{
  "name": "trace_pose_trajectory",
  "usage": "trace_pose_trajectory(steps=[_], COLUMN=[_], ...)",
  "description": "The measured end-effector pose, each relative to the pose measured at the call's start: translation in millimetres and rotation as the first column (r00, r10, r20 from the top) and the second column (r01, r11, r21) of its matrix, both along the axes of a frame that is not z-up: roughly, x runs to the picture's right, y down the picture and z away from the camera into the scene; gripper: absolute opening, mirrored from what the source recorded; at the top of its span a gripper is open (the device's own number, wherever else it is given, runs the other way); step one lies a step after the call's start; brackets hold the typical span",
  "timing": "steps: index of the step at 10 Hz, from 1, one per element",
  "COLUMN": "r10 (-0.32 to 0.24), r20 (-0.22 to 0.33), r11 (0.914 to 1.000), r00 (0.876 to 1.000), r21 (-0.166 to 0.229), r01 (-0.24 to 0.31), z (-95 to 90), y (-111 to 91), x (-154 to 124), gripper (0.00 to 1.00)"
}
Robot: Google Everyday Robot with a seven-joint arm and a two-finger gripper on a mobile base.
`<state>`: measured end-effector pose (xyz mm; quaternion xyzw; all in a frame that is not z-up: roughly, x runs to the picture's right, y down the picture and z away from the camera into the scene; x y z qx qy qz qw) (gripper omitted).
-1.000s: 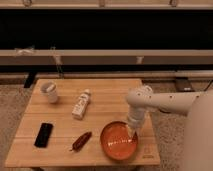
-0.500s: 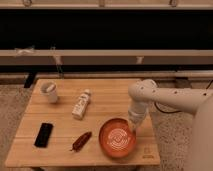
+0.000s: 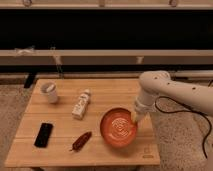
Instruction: Pick up the ceramic bowl
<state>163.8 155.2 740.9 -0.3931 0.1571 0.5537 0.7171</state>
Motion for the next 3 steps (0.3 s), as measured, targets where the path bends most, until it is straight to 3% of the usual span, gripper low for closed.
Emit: trace_pose_trajectory(steps=[1,3], r10=[0.028,0.046], r20=[0.026,0.042], r11=[0.9993,0.9983], r00=[0.999,0.998], r21=[0.024,0.035], r01=[-0.029,-0.047], z=[-9.0,-14.7], y=[-13.3,-19.7], x=[1.2,3.5], gripper=[0.00,0.00])
